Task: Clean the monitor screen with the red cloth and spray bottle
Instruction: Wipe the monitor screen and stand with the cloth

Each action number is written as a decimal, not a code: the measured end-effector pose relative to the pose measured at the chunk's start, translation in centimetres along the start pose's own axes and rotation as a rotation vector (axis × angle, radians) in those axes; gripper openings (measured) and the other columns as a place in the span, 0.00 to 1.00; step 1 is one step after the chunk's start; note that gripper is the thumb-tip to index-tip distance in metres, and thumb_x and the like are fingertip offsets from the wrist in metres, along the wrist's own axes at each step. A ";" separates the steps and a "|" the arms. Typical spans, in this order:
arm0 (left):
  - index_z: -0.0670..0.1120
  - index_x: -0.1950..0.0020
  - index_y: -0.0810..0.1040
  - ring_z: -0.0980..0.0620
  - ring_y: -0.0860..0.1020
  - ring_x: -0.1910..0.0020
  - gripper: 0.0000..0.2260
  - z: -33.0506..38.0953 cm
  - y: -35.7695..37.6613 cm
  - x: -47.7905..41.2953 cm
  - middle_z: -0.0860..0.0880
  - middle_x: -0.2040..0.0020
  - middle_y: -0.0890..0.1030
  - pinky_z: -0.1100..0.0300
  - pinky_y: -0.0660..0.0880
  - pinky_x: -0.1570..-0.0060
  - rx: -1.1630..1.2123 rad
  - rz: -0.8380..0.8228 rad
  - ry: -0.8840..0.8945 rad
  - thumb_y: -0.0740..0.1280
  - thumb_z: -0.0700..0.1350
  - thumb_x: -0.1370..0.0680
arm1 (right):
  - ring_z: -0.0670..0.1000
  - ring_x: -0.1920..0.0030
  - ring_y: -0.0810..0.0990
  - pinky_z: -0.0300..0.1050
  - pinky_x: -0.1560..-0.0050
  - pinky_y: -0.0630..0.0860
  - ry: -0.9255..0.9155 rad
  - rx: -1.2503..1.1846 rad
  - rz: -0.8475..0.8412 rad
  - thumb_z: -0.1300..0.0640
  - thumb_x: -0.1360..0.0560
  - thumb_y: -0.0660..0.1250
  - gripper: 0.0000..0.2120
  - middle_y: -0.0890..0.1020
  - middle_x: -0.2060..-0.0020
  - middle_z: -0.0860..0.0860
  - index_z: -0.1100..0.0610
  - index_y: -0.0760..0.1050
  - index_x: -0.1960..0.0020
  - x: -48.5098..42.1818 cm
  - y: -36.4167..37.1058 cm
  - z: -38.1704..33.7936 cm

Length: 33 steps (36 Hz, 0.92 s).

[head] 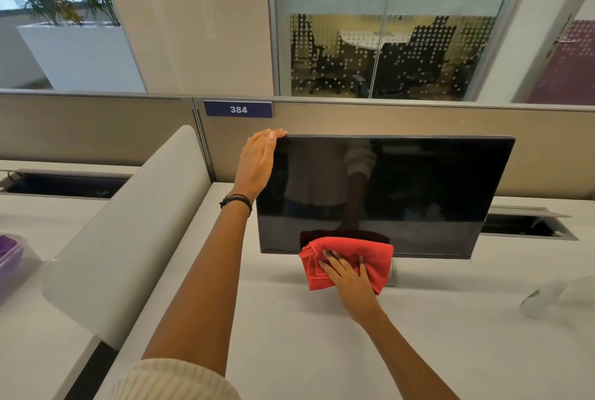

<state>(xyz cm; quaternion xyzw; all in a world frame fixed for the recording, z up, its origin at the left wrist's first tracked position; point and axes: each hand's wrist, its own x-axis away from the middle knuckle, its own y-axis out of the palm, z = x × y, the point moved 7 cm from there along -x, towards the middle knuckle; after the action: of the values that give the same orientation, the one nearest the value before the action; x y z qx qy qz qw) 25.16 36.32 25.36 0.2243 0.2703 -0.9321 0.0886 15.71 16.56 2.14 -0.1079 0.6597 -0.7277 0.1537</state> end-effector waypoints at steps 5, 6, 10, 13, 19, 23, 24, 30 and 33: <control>0.49 0.36 0.72 0.49 0.64 0.29 0.17 1.2 0.4 0.1 0.48 0.33 0.72 0.44 0.41 0.26 -0.198 0.069 0.013 0.48 0.49 0.18 | 0.57 0.45 0.81 0.57 0.48 0.77 0.118 -0.082 0.056 0.48 0.46 0.82 0.35 0.81 0.42 0.51 0.51 0.78 0.40 1.4 0.0 2.4; 0.49 0.35 0.72 0.50 0.63 0.28 0.18 1.5 0.6 0.0 0.48 0.33 0.72 0.44 0.38 0.27 -0.219 0.077 0.009 0.48 0.49 0.18 | 0.58 0.46 0.82 0.57 0.50 0.77 0.148 -0.110 0.082 0.49 0.46 0.82 0.35 0.81 0.43 0.51 0.52 0.79 0.41 1.7 -0.2 2.7; 0.49 0.33 0.71 0.51 0.62 0.28 0.19 2.9 1.7 -0.1 0.49 0.32 0.71 0.47 0.35 0.28 -0.287 0.044 0.034 0.47 0.49 0.18 | 0.61 0.36 0.74 0.63 0.41 0.71 0.157 -0.301 0.235 0.63 0.35 0.76 0.32 0.73 0.34 0.56 0.57 0.71 0.33 1.9 -2.0 3.5; 0.48 0.34 0.72 0.51 0.64 0.29 0.18 4.5 3.3 -0.1 0.47 0.33 0.73 0.47 0.40 0.25 -0.226 -0.004 0.093 0.47 0.47 0.17 | 0.60 0.28 0.60 0.60 0.30 0.56 0.124 -0.523 0.389 0.57 0.23 0.61 0.26 0.62 0.28 0.55 0.57 0.57 0.27 1.5 -4.3 3.6; 0.47 0.32 0.71 0.52 0.63 0.29 0.19 6.6 6.1 0.1 0.49 0.31 0.72 0.51 0.45 0.25 -0.178 -0.090 0.131 0.47 0.46 0.17 | 0.60 0.27 0.57 0.61 0.31 0.54 -0.045 -0.392 0.483 0.63 0.28 0.70 0.35 0.59 0.27 0.55 0.56 0.55 0.26 -1.1 -7.1 0.2; 0.47 0.32 0.71 0.52 0.63 0.28 0.19 6.7 6.2 0.2 0.49 0.31 0.72 0.51 0.45 0.25 -0.181 -0.087 0.125 0.47 0.46 0.17 | 0.56 0.29 0.64 0.56 0.33 0.66 -0.112 -0.184 0.342 0.56 0.33 0.76 0.37 0.67 0.29 0.52 0.53 0.63 0.28 -2.9 -6.1 -3.1; 0.47 0.32 0.70 0.52 0.63 0.28 0.19 6.7 6.0 0.2 0.49 0.31 0.72 0.51 0.45 0.25 -0.187 -0.090 0.123 0.47 0.46 0.17 | 0.55 0.30 0.68 0.54 0.35 0.69 -0.116 -0.130 0.296 0.53 0.35 0.77 0.37 0.70 0.31 0.51 0.52 0.66 0.30 -3.2 -5.5 -3.6; 0.48 0.31 0.70 0.52 0.63 0.28 0.19 6.6 6.3 0.5 0.48 0.31 0.71 0.51 0.44 0.24 -0.185 -0.109 0.116 0.47 0.47 0.17 | 0.51 0.38 0.77 0.51 0.39 0.73 -0.078 -0.045 0.163 0.46 0.43 0.80 0.36 0.79 0.39 0.47 0.48 0.75 0.37 -2.8 -2.3 -2.7; 0.47 0.31 0.70 0.51 0.63 0.28 0.19 6.8 7.1 0.8 0.48 0.31 0.71 0.51 0.45 0.24 -0.186 -0.119 0.117 0.48 0.47 0.17 | 0.52 0.39 0.78 0.52 0.40 0.73 -0.020 -0.088 0.141 0.47 0.44 0.81 0.38 0.79 0.39 0.48 0.50 0.75 0.37 -1.3 -1.4 -0.8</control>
<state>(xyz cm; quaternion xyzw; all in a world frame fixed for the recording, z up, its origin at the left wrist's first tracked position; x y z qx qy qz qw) 23.93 26.64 26.78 0.2528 0.3732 -0.8919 0.0377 16.49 17.91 3.51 -0.0749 0.6954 -0.6843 0.2064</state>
